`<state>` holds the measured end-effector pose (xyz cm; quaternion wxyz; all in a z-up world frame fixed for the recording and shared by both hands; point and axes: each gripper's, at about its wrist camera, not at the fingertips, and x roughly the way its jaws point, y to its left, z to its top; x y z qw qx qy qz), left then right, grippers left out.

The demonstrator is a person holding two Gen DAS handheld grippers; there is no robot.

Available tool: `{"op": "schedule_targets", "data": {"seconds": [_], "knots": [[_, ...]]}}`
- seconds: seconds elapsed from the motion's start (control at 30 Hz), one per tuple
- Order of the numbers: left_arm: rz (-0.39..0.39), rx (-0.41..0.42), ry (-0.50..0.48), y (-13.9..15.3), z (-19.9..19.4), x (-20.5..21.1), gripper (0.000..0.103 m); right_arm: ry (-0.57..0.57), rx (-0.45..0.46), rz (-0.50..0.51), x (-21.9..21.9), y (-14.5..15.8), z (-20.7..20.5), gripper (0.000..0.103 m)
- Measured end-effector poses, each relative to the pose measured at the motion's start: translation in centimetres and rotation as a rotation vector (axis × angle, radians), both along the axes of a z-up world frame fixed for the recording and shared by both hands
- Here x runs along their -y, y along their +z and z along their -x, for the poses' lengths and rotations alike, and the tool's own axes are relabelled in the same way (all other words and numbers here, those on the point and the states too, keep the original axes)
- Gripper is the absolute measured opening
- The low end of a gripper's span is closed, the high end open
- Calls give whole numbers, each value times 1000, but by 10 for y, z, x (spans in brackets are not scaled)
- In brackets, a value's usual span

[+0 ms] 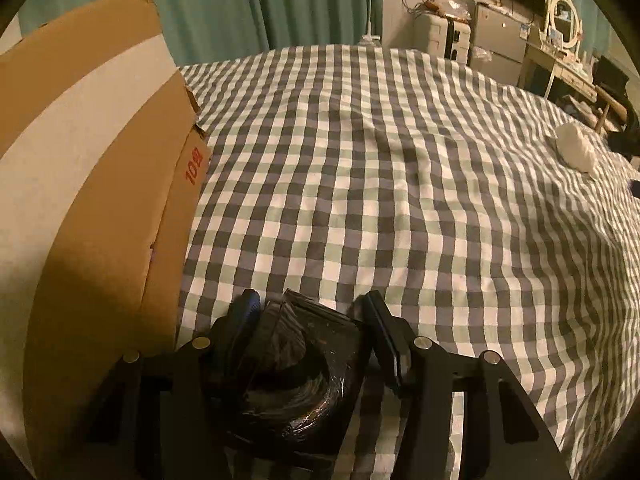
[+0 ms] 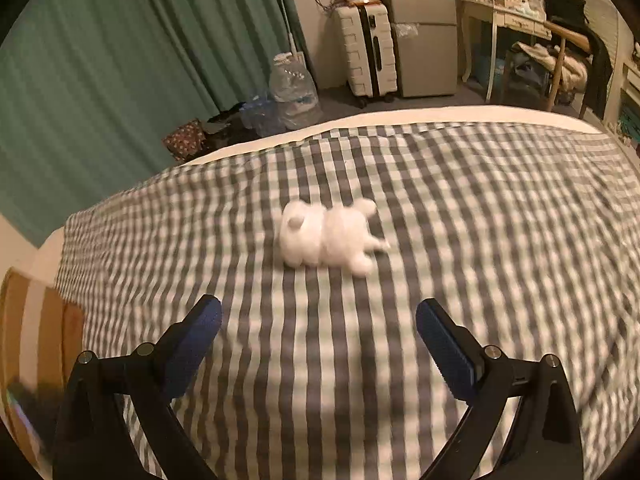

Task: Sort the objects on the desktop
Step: 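Lift the black cup with the left gripper while the right grasps the white plush toy, then carry the plush toy into the cardboard box and release it with the right gripper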

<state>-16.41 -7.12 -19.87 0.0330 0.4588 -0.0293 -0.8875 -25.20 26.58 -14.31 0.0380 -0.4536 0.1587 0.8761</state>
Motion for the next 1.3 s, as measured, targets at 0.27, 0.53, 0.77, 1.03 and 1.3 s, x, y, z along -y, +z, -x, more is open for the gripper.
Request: {"op": "schedule_targets", "data": {"seconds": [0.27,0.53,0.77,1.03,1.3], "knots": [[-67,-56,1,-12,-3,15,55,-47,101,-53,-8,-33,59,92],[-103,-57,0,-9,-10,27,55,32,138,-114,-2,-24,-1,78],[-31,-99,-79,36,-20,-9,54,76,126,-27,4,-3,-104,78],[-227,-255,-36,178,-68,36,29,318,-98,25,120,128,-155,78],[-238,-262,120,214,-97,167,29,554,-193,121,266,198,-158,78]]}}
